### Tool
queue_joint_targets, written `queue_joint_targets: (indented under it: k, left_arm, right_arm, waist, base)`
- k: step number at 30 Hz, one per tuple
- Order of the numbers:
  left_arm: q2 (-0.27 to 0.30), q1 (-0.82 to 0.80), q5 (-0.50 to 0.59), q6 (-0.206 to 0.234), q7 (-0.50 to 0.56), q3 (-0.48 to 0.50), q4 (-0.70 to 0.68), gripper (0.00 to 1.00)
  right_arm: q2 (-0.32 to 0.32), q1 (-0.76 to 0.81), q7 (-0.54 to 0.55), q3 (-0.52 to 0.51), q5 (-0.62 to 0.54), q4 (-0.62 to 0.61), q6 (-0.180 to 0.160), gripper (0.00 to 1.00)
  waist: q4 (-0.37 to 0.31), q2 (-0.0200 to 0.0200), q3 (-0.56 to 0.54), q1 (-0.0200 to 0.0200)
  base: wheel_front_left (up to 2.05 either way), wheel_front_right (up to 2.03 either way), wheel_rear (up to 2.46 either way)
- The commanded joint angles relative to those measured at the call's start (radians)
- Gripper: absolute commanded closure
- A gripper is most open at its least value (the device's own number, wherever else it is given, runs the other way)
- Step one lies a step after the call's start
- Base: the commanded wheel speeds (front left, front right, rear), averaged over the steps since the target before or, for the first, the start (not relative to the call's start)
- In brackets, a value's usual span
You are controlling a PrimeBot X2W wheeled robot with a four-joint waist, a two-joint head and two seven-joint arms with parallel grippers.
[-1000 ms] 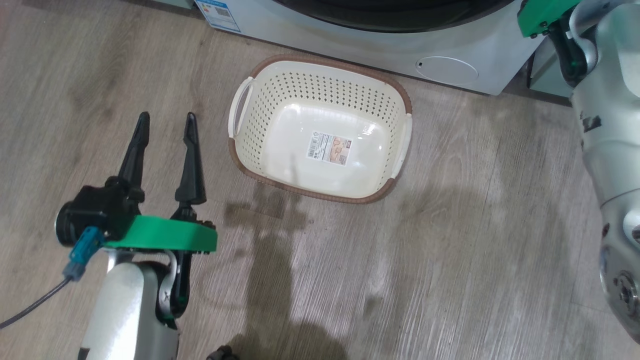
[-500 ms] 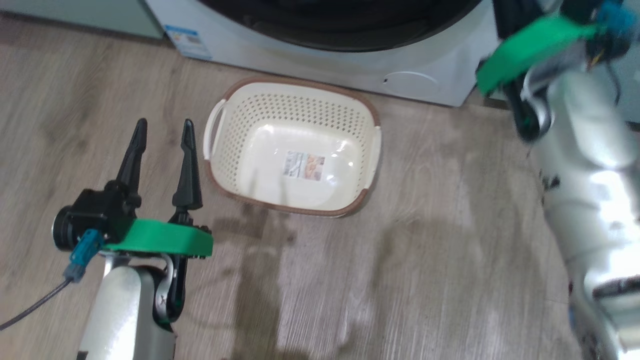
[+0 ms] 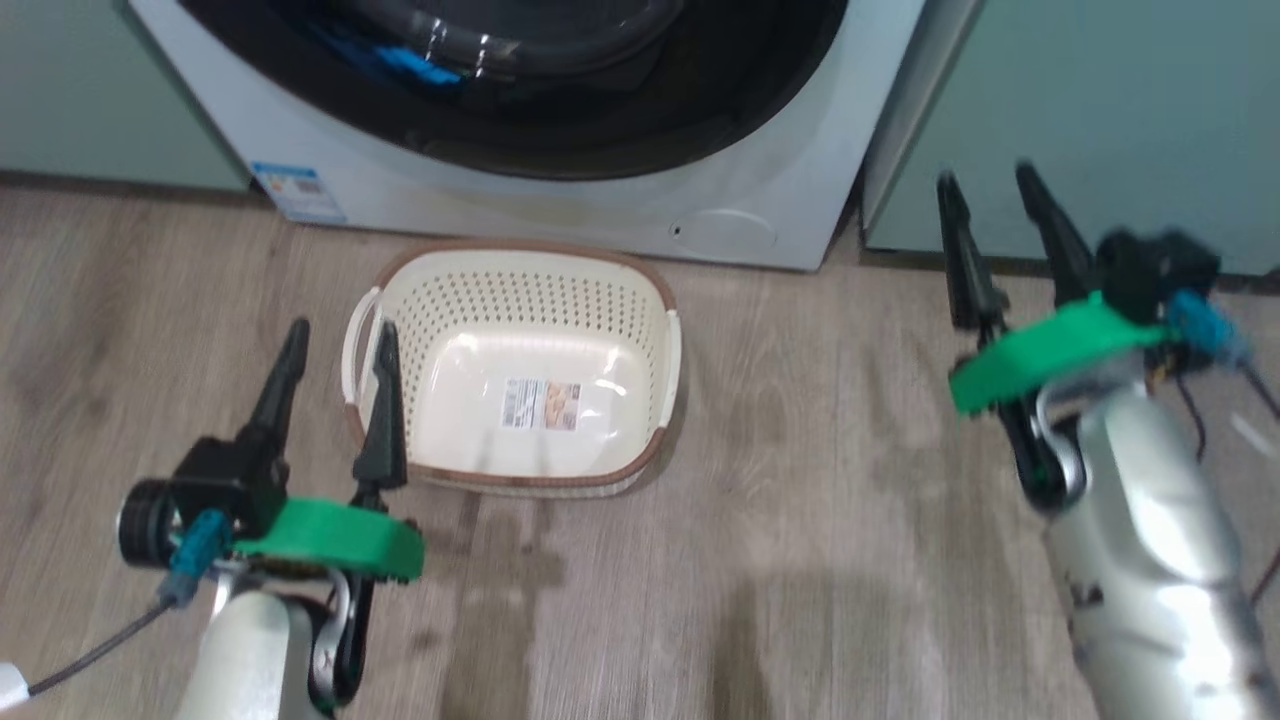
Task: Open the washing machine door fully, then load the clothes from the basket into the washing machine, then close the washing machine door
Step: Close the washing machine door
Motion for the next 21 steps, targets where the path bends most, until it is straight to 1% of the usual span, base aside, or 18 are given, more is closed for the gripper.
queue_joint_targets:
  k: [1, 5, 11, 17, 21]
  left_arm:
    - [0.021, -0.008, 0.003, -0.006, 0.002, 0.029, -0.029, 0.00]
    - [0.028, 0.034, 0.000, -0.001, 0.013, 0.031, -0.026, 0.00]
    - [0.033, 0.085, -0.006, 0.008, 0.030, 0.029, -0.038, 0.00]
    - [0.038, 0.124, -0.005, 0.018, 0.040, 0.026, -0.051, 0.00]
    - [0.042, 0.146, -0.005, 0.022, 0.046, 0.022, -0.057, 0.00]
  right_arm:
    - [0.020, 0.001, -0.008, 0.014, -0.011, -0.041, 0.000, 0.00]
    - [0.028, 0.119, 0.010, -0.022, -0.027, -0.121, 0.000, 0.00]
    - [0.035, 0.270, 0.066, -0.064, -0.052, -0.269, 0.000, 0.00]
    - [0.038, 0.391, 0.121, -0.073, -0.048, -0.415, 0.000, 0.00]
    - [0.038, 0.459, 0.149, -0.079, -0.040, -0.492, 0.000, 0.00]
  waist:
    - [-0.018, 0.0000, -0.024, 0.0000]
    - [-0.041, 0.0000, -0.056, 0.0000]
    - [-0.065, 0.0000, -0.097, 0.0000]
    - [-0.079, 0.0000, -0.127, 0.0000]
    - [-0.083, 0.0000, -0.145, 0.0000]
  base:
    - [0.00, 0.00, 0.00]
    - [0.00, 0.00, 0.00]
    - [0.00, 0.00, 0.00]
    - [0.00, 0.00, 0.00]
    - [0.00, 0.00, 0.00]
